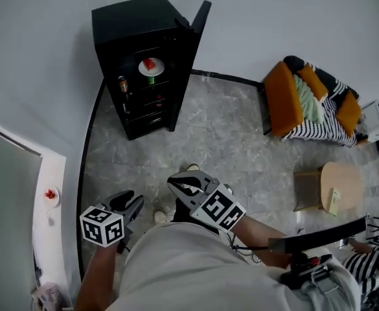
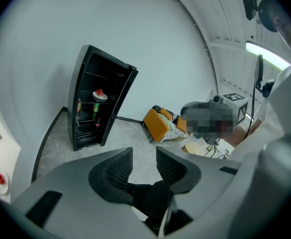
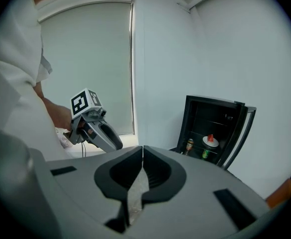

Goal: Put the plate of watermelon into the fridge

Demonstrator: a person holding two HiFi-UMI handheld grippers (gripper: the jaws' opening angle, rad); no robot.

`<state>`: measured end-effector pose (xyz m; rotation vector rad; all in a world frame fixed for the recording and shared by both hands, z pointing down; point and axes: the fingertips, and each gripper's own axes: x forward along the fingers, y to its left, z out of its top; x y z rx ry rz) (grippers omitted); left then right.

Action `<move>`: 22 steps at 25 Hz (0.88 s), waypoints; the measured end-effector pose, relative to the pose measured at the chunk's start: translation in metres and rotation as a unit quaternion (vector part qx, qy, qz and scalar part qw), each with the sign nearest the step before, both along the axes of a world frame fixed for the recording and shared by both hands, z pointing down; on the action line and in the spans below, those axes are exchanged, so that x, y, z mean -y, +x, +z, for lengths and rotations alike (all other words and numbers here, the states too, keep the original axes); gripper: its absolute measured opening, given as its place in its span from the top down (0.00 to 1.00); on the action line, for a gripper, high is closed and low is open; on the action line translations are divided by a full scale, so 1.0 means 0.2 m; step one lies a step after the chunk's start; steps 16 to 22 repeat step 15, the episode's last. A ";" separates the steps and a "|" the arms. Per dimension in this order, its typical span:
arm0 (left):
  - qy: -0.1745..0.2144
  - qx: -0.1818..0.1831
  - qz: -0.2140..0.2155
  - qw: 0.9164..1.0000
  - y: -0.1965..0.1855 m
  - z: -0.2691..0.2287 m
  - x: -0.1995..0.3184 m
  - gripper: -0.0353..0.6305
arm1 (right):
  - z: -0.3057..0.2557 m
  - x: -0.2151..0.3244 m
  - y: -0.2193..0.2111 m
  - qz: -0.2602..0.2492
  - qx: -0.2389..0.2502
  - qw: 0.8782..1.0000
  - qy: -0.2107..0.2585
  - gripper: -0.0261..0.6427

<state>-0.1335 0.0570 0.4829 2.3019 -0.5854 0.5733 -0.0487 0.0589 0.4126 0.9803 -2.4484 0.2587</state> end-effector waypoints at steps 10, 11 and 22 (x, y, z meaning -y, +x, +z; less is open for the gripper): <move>0.014 0.006 0.020 1.000 0.04 -0.02 -0.06 0.71 | -0.01 -0.08 -0.02 -0.002 0.001 1.000 0.003 0.94; 0.014 0.007 0.020 1.000 0.05 -0.01 -0.06 0.71 | -0.01 -0.08 -0.01 -0.002 0.001 1.000 0.004 0.94; 0.017 0.011 0.020 1.000 0.08 -0.01 -0.05 0.71 | 0.00 -0.10 0.01 -0.006 0.001 1.000 -0.002 0.94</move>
